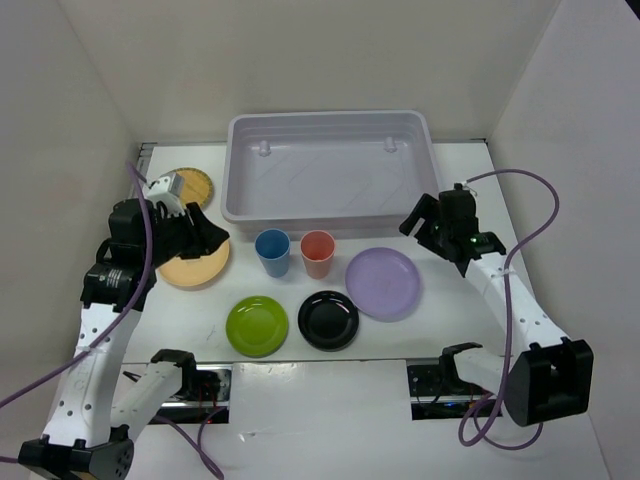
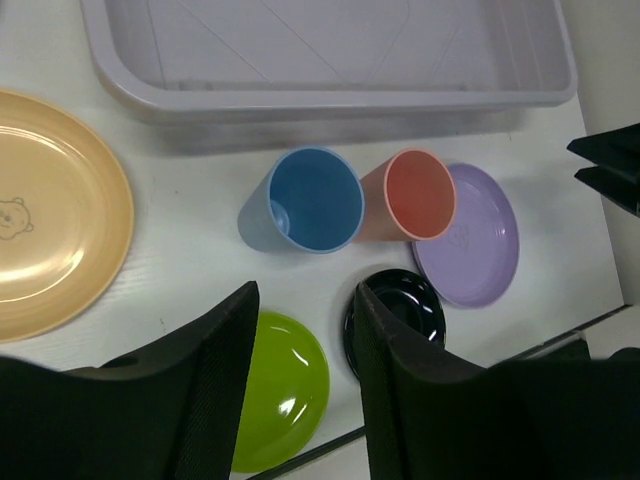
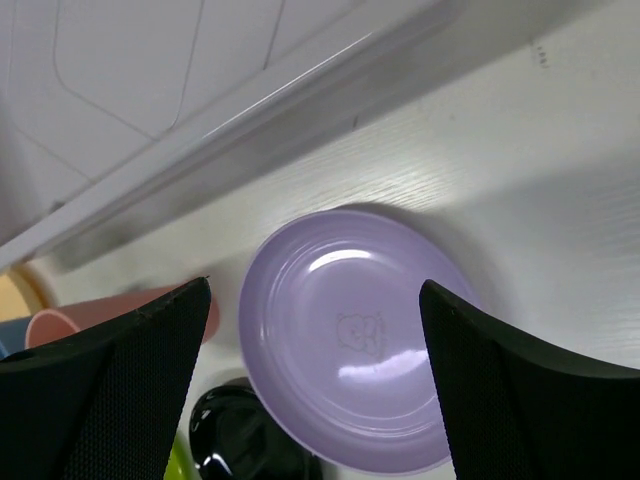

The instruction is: Place the mixed dishes into the plastic bin

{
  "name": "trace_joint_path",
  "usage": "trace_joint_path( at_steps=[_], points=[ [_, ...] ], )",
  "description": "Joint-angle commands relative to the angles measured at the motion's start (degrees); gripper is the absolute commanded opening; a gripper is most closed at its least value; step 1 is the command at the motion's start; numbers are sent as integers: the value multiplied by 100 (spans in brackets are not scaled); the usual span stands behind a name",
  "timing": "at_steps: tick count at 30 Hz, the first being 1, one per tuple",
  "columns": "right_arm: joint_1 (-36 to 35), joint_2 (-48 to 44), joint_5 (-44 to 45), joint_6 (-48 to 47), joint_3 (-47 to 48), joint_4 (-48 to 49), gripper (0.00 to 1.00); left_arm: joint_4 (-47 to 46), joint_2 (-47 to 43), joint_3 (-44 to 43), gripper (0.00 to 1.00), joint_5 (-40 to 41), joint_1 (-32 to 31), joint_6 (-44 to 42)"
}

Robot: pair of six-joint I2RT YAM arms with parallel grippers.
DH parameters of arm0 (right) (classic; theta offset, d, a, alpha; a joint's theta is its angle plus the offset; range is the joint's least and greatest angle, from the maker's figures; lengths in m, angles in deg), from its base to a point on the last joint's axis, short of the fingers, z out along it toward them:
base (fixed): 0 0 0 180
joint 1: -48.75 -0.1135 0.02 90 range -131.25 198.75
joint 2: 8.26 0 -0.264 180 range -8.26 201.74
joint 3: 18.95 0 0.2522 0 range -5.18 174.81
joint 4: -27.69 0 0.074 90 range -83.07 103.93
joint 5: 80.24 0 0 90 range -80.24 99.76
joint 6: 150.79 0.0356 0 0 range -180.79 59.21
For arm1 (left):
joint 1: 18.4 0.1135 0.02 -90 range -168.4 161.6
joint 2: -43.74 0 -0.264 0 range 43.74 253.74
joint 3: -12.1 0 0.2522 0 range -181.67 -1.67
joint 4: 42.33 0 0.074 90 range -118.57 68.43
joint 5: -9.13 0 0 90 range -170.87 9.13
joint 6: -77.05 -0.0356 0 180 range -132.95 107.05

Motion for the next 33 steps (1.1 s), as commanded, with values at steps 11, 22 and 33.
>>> trace_joint_path(
  at_steps=[11,22,33],
  points=[
    [82,941,824,-625,163,-477,82,-434,208,-171,57,-487,-19,-499],
    [11,494,1034,332,-355,-275,75,-487,209,-277,65,-715,-19,-605],
    [-235,1487,868,69,-302,-213,80,-434,-38,-400,74,-830,-19,-499]
  ],
)
